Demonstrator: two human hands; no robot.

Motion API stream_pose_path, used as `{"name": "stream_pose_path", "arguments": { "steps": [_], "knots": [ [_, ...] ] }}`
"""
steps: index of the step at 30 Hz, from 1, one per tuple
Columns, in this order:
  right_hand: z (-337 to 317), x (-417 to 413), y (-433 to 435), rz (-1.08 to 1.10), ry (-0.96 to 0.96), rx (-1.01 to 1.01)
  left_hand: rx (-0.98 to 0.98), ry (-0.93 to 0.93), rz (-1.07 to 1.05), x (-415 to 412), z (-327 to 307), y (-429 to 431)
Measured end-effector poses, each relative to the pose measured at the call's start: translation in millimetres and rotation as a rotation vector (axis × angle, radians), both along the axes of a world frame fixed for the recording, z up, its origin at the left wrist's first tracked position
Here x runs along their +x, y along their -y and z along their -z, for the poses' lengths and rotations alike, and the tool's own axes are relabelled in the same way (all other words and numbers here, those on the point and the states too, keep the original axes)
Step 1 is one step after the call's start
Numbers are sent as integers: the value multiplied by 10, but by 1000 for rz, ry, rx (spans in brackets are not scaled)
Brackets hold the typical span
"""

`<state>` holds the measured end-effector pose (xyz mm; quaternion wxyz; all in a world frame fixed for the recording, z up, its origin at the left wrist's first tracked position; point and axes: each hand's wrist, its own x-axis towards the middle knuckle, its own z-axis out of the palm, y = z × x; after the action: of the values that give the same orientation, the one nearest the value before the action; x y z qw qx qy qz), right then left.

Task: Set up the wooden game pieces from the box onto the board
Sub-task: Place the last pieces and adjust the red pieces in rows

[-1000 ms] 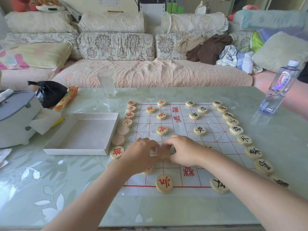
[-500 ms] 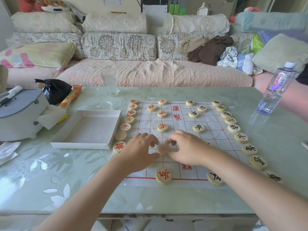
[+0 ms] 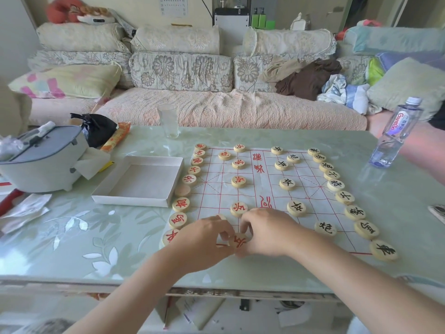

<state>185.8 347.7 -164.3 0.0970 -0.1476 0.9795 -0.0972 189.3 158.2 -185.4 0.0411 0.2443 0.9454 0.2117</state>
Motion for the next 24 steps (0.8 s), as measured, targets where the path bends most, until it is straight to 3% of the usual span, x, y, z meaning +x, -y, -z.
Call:
{"name": "stream_pose_path", "arguments": {
  "steps": [3,7,10,13,19,24],
  "knots": [
    [-23,27,8,5,22,89,-8,-9,19,22,17,-5],
    [19,-35,-63,-131,178,-111,-27,7,32,-4,33,22],
    [51,-54,-73,-119,123,-133,21,50,16,-38,41,23],
    [27,-50,-71,-97,44,-16,16,33,-13,-66,38,19],
    [65,-42,-23,-96,111,-92,54,78,-25,-74,33,-4],
    [53,-17,15,1,-1,-27,63,85,-37,-81,102,2]
  ]
}}
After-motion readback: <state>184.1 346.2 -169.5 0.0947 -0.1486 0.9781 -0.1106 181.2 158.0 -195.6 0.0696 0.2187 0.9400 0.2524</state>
